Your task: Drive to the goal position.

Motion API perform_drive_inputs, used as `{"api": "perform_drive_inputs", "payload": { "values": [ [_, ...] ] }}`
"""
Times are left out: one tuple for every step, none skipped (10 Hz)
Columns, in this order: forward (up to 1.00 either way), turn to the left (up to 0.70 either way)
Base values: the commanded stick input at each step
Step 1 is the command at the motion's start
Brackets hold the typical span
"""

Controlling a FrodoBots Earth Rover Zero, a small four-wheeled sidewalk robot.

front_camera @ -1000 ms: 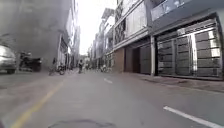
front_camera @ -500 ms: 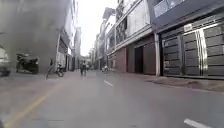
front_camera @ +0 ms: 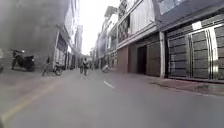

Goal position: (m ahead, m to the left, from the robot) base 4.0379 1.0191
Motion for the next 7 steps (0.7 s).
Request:
{"api": "perform_drive_inputs", "payload": {
  "values": [
    [0.0,0.0],
    [0.0,0.0],
    [0.0,0.0],
    [0.0,0.0],
    [0.0,0.0],
    [0.0,0.0],
    [0.0,0.0]
  ]
}}
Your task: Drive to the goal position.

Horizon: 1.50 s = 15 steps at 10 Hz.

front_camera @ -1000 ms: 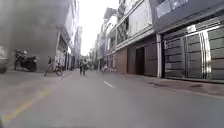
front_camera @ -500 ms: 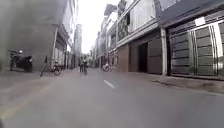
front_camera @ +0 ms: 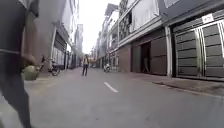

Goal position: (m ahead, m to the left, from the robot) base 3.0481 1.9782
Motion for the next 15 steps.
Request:
{"api": "perform_drive_inputs", "payload": {
  "values": [
    [0.0,0.0],
    [0.9,0.0],
    [1.0,0.0],
    [1.0,0.0],
    [1.0,0.0],
    [1.0,0.0],
    [1.0,0.0],
    [1.0,0.0],
    [1.0,0.0],
    [1.0,0.0],
    [1.0,0.0],
    [0.6,0.0],
    [0.0,0.0],
    [0.0,0.0],
    [0.5,0.0]
  ]
}}
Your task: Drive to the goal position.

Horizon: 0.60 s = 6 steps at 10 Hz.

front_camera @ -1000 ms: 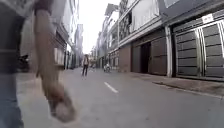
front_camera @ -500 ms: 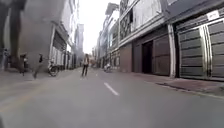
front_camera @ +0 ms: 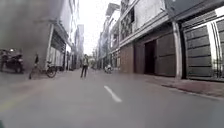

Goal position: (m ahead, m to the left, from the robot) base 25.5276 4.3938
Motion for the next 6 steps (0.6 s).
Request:
{"api": "perform_drive_inputs", "payload": {
  "values": [
    [1.0,0.0],
    [1.0,0.0],
    [1.0,0.0],
    [1.0,0.0],
    [1.0,0.0],
    [1.0,0.0]
  ]
}}
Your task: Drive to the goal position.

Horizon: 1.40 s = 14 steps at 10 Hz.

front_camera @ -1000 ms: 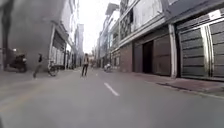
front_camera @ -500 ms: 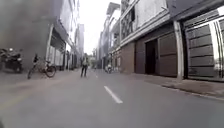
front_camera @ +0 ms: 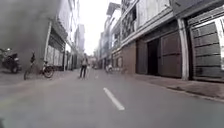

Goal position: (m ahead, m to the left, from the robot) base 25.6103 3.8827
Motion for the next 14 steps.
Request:
{"api": "perform_drive_inputs", "payload": {
  "values": [
    [1.0,0.0],
    [1.0,0.0],
    [1.0,0.13],
    [1.0,0.35],
    [1.0,0.4],
    [1.0,0.4],
    [1.0,0.4],
    [1.0,0.4],
    [1.0,0.4],
    [1.0,0.0],
    [0.91,0.0],
    [0.0,0.0],
    [0.0,0.0],
    [0.0,0.0]
  ]
}}
